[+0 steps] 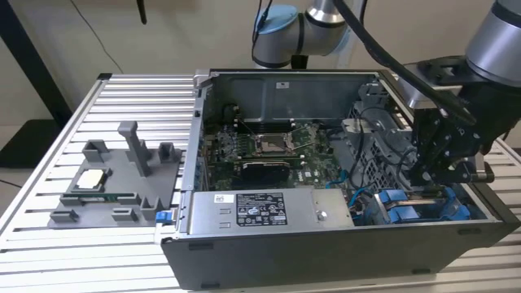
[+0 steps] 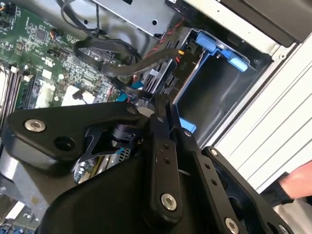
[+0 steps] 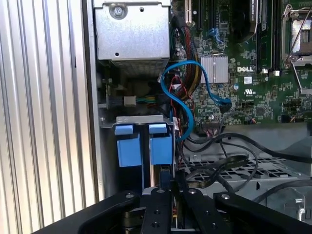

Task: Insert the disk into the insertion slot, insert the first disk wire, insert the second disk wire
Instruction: 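Insert the second disk wire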

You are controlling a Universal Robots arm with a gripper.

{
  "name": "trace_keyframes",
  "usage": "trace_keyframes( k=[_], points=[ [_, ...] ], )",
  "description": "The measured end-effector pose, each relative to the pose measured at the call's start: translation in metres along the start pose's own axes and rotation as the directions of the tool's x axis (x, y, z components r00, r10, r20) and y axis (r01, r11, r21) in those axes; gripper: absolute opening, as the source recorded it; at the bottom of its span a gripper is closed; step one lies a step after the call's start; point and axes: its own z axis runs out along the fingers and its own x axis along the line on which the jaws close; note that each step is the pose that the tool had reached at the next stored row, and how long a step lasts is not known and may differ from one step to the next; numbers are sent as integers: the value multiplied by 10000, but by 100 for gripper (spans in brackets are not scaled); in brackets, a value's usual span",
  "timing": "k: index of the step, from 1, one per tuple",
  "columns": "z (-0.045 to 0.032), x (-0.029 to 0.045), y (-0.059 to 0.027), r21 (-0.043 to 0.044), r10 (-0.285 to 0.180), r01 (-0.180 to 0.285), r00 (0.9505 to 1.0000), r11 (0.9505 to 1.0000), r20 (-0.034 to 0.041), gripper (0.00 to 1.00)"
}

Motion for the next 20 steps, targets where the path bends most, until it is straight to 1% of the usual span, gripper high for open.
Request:
trace_keyframes(
  k=[2,11,20],
  points=[
    [19,-1,-19,-1,0,0,10000,10000,25,16],
    [78,-1,-101,3,0,0,10000,10000,36,16],
    [122,0,-125,5,1,-1,10000,10000,35,16]
  ],
)
